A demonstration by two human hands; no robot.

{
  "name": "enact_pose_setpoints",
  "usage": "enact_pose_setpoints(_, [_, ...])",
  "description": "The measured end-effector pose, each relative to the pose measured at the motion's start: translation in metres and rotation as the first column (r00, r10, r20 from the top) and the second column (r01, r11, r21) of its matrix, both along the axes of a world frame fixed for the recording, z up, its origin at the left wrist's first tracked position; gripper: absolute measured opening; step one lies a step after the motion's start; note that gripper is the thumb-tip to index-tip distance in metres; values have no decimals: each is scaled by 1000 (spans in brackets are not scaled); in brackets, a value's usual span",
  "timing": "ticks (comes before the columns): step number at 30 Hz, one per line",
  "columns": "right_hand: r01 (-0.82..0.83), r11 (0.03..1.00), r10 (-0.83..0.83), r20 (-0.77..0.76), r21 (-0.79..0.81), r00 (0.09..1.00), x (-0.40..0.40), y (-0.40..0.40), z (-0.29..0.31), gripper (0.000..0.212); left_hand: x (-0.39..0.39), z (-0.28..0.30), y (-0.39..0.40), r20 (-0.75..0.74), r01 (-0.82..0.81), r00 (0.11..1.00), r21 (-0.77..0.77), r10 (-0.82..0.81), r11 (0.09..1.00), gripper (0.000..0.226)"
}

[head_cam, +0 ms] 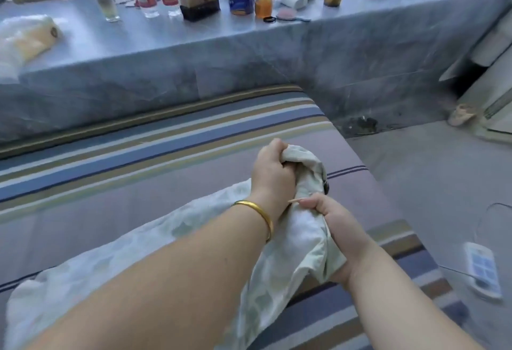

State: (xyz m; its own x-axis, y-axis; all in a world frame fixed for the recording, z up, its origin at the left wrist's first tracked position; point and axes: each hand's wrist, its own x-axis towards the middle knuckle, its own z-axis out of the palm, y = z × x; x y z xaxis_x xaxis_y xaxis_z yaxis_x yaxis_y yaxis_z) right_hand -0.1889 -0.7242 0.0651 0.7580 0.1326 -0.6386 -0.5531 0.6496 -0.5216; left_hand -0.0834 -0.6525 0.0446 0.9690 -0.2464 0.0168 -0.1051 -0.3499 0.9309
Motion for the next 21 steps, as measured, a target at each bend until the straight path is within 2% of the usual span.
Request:
enact_pose_setpoints(2, [-8,999,4,-86,-45,996,-15,-38,-17,37,-9,-14,-33,-39,83,996,22,-82,996,19])
enact_pose_setpoints(4, [-52,982,6,-244,-183,970,-32,-72,-36,38,-17,-38,-44,-119,200,975,90,-189,976,49])
enact_pose_setpoints(7, [-137,892,-92,-470,-431,878,-60,-112,-70,38,-17,-77,-11,-264,331,935,417,-236,846,87])
enact_pose_setpoints(8, [-198,819,-132,-513,-538,848,-68,-122,-83,37,-13,-92,10,-297,339,933,526,-205,780,91])
enact_pose_setpoints(10, [-418,566,-175,-599,-711,781,-76,-131,-103,42,-2,-114,60,-350,335,930,682,-112,650,91])
enact_pose_setpoints(11, [-506,449,-184,-630,-737,754,-76,-132,-106,47,4,-121,85,-376,339,924,724,-68,601,89])
enact_pose_setpoints(13, [-600,321,-192,-670,-733,717,-64,-115,-115,58,14,-134,144,-427,360,904,779,14,514,87])
enact_pose_setpoints(16, [-716,58,-79,-718,-696,692,-29,-71,-121,62,25,-144,223,-459,379,882,824,106,421,93])
enact_pose_setpoints(18, [-683,-110,35,-689,-722,724,4,-29,-127,60,30,-143,271,-432,328,881,852,192,409,95])
enact_pose_setpoints(19, [-632,-147,108,-647,-761,755,21,-5,-129,57,32,-142,294,-411,299,880,870,239,393,96])
enact_pose_setpoints(21, [-522,-157,295,-545,-838,785,53,43,-133,50,36,-140,334,-376,266,873,901,310,344,97])
